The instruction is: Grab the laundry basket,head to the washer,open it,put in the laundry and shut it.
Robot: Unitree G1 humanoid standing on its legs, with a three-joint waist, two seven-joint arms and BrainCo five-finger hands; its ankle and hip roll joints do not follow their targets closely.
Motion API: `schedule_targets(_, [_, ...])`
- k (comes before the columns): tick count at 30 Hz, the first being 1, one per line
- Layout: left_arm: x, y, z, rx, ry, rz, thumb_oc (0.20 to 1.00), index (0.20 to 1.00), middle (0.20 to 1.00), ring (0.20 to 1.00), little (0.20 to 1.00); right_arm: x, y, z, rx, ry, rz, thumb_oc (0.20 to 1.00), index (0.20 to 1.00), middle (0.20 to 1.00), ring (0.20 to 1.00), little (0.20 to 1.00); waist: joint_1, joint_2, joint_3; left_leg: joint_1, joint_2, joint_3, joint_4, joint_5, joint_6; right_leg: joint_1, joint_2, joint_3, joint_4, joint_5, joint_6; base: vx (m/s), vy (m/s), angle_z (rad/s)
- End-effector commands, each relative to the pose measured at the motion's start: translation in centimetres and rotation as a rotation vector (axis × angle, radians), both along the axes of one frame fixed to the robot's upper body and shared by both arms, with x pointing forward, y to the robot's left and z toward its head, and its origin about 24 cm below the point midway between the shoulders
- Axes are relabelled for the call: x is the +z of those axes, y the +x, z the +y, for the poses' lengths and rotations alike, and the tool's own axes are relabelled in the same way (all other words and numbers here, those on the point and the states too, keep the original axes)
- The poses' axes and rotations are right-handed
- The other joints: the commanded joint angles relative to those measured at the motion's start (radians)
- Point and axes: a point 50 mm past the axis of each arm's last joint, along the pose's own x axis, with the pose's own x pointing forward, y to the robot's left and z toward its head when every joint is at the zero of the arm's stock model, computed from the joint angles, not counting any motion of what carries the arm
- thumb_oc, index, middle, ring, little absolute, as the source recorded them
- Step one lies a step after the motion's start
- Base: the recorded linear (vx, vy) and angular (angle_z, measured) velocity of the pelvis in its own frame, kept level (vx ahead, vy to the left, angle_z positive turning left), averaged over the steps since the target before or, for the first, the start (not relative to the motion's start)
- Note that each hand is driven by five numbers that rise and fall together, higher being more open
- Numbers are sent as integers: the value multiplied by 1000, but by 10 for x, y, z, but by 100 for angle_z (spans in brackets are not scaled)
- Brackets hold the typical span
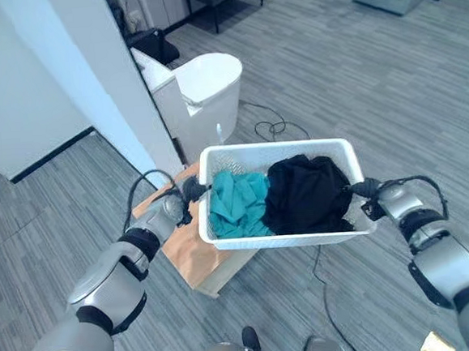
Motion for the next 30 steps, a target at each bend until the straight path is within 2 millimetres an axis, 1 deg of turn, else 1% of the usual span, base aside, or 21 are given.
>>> schedule_targets(1, [24,11,26,119,-27,-97,200,200,200,200,200,64,10,-41,-125,-47,-194,200,200,200,200,200,-12,-28,-76,-110,99,-124,-110,134,-127,91,84,31,-236,151,-15,-159,-379,-28])
schedule_targets(2, [25,11,26,119,-27,-97,200,200,200,200,200,64,10,-41,-125,-47,-194,200,200,200,200,200,-13,-28,-76,-110,100,-125,-111,135,-128,91,85,30,-236,152,-16,-142,-376,-16])
schedule_targets(4, [29,14,19,103,-30,-97,200,200,200,200,200,76,9,-51,-158,-51,-235,200,200,200,200,200,-40,-30,-54,-114,150,-139,-131,180,-162,102,138,35,-264,144,-39,-133,-330,1])
schedule_targets(5, [29,14,19,103,-31,-97,200,200,200,200,200,77,9,-52,-159,-51,-236,200,200,200,200,200,-41,-29,-53,-113,151,-140,-132,181,-163,103,139,34,-264,145,-40,-152,-405,2])
schedule_targets(6, [32,17,16,109,-42,-89,200,200,200,200,200,87,9,-57,-190,-48,-270,200,200,200,200,200,-60,-30,-34,-119,185,-154,-119,197,-182,107,173,41,-261,138,-58,-80,-279,10])
schedule_targets(8, [39,21,13,129,-50,-99,200,200,200,200,200,98,14,-54,-186,-47,-297,200,200,200,200,200,-75,-36,-8,-120,210,-171,-77,194,-186,122,196,52,-259,134,-77,-73,-311,10])
schedule_targets(9, [48,25,16,157,-53,-118,200,200,200,200,200,106,20,-45,-170,-32,-330,200,200,200,200,200,-75,-46,13,-129,185,-236,-31,176,-175,123,204,74,-255,139,-91,-37,-192,-20])
schedule_targets(10, [48,25,16,157,-53,-119,200,200,200,200,200,107,20,-45,-170,-32,-331,200,200,200,200,200,-76,-45,11,-133,185,-237,-32,178,-175,120,205,74,-255,141,-92,-13,-164,-55])
schedule_targets(12, [61,29,21,187,-70,-154,200,200,200,200,200,114,26,-35,-144,-5,-366,200,200,200,200,200,-70,-49,24,-155,96,-316,-19,155,-159,124,219,98,-264,146,-98,26,-105,-49])
schedule_targets(14, [75,32,25,194,-80,-192,200,200,200,200,200,120,30,-28,-126,32,-405,200,200,200,200,200,-60,-46,25,-208,30,-341,-32,163,-155,127,239,116,-274,149,-97,114,-109,-32])
schedule_targets(16, [83,32,28,192,-96,-215,200,200,200,200,200,123,33,-20,-96,64,-432,200,200,200,200,200,-47,-41,24,-249,-4,-341,-65,184,-149,143,263,140,-284,140,-95,189,-69,-30])
schedule_targets(19, [89,32,35,187,-107,-234,200,200,200,200,200,124,33,-13,-57,96,-469,200,200,200,200,200,-21,-47,30,-299,-33,-351,-118,209,-152,179,286,188,-286,119,-98,272,-42,-39])
schedule_targets(21, [86,28,41,178,-120,-238,200,200,200,200,200,117,32,-4,0,118,-483,200,200,200,200,200,-3,-50,33,-339,-34,-354,-122,227,-154,231,296,231,-282,85,-101,386,24,-63])
schedule_targets(22, [85,28,41,178,-119,-237,200,200,200,200,200,117,32,-4,-1,118,-482,200,200,200,200,200,-1,-52,33,-338,-34,-352,-121,226,-154,231,294,232,-281,85,-101,383,72,-55])
schedule_targets(24, [83,26,44,182,-130,-233,200,200,200,200,200,112,31,-1,21,118,-472,200,200,200,200,200,8,-47,19,-320,-23,-337,-126,231,-145,254,297,247,-271,61,-96,319,93,-55])
schedule_targets(25, [81,24,47,168,-132,-236,200,200,200,200,200,105,29,6,57,147,-474,200,200,200,200,200,20,-52,-3,-300,-13,-329,-102,262,-127,278,285,260,-214,38,-99,501,164,-70])
schedule_targets(26, [81,22,51,170,-143,-237,200,200,200,200,200,98,26,9,69,170,-473,200,200,200,200,200,28,-61,-18,-293,-17,-319,-72,249,-113,276,275,264,-158,32,-93,668,225,-83])
schedule_targets(27, [79,19,54,165,-148,-237,200,200,200,200,200,87,23,11,77,194,-461,200,200,200,200,200,35,-73,-27,-273,-36,-308,-48,224,-94,266,258,259,-74,61,-72,484,184,-64])
schedule_targets(28, [78,18,54,158,-145,-235,200,200,200,200,200,80,18,11,83,210,-451,200,200,200,200,200,38,-78,-35,-252,-41,-298,-39,207,-81,232,251,252,22,121,-37,433,172,-78])
schedule_targets(29, [72,15,52,140,-152,-220,200,200,200,200,200,73,13,10,96,223,-438,200,200,200,200,200,27,-75,-30,-228,-39,-288,-24,187,-68,177,244,242,157,241,8,280,110,-60])
schedule_targets(30, [72,15,52,140,-152,-219,200,200,200,200,200,72,13,10,95,223,-437,200,200,200,200,200,27,-79,-32,-228,-44,-288,-23,181,-68,177,239,241,160,235,9,372,173,-13])
